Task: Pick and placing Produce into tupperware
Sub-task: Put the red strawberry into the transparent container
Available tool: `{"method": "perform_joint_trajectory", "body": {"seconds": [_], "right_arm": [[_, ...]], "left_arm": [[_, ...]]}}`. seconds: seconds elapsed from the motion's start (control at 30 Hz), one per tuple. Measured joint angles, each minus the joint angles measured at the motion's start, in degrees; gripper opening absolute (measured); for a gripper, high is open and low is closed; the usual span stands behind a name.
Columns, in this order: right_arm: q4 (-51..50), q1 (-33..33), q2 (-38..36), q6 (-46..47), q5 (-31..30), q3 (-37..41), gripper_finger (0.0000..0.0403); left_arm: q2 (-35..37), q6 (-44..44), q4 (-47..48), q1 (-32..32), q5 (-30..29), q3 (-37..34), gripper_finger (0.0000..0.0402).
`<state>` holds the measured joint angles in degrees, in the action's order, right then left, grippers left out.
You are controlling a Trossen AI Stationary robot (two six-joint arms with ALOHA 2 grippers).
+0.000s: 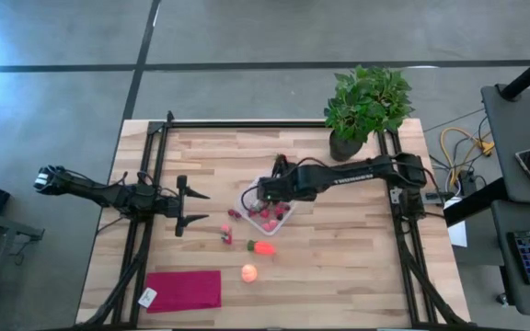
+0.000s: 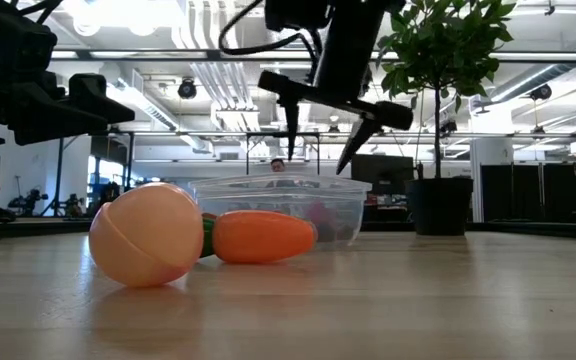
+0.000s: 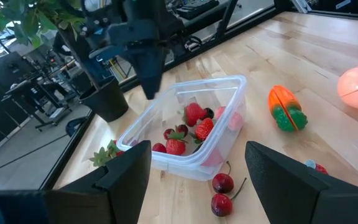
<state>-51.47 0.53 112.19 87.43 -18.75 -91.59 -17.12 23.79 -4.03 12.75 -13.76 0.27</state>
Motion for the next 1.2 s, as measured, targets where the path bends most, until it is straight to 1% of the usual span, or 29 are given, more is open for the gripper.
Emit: {"method": "perform_joint_trajectory", "body": {"seconds": [0.07, 0.17, 0.3, 0.43, 0.5, 0.6, 0.67, 0.87, 1.0, 1.2], "right_arm": [[-2.57, -2.99, -0.40, -3.46, 1.96, -0.04, 0.0299], [-4.07, -9.06, 0.02, -9.74, 8.13, 0.88, 0.0298], [-1.45, -15.19, 0.15, -15.82, 9.94, 1.24, 0.0283], [-0.70, -19.22, 0.66, -22.36, 10.92, 1.61, 0.0265], [-0.39, -20.71, 1.74, -26.50, 13.31, 1.62, 0.0257], [0.71, -21.54, 3.69, -34.82, 17.19, 1.62, 0.0250], [2.09, -21.49, 4.81, -40.54, 18.07, 1.62, 0.0247], [2.48, -21.81, 5.75, -50.49, 17.13, 1.62, 0.0248], [2.46, -21.96, 6.83, -54.50, 14.83, 1.52, 0.0247], [3.10, -22.05, 9.06, -62.38, 14.63, 1.02, 0.0244]], "left_arm": [[0.02, 0.01, 0.00, 0.00, 0.00, 0.00, 0.0247], [-0.04, 0.02, 0.00, 0.00, 0.01, 0.00, 0.0247], [-0.04, 0.02, 0.00, 0.00, 0.02, 0.00, 0.0247], [0.00, 0.00, 0.00, 0.00, 0.02, 0.00, 0.0247], [0.02, 0.02, -0.01, 0.00, 0.01, 0.00, 0.0247], [0.02, 0.00, 0.00, 0.00, 0.01, 0.00, 0.0247], [0.02, 0.00, 0.00, 0.00, 0.02, 0.00, 0.0247], [0.00, 0.00, 0.00, 0.00, 0.02, 0.00, 0.0247], [0.02, 0.02, 0.00, 0.00, 0.01, 0.00, 0.0247], [-0.07, 0.02, 0.00, 0.00, 0.00, 0.00, 0.0247]]}}
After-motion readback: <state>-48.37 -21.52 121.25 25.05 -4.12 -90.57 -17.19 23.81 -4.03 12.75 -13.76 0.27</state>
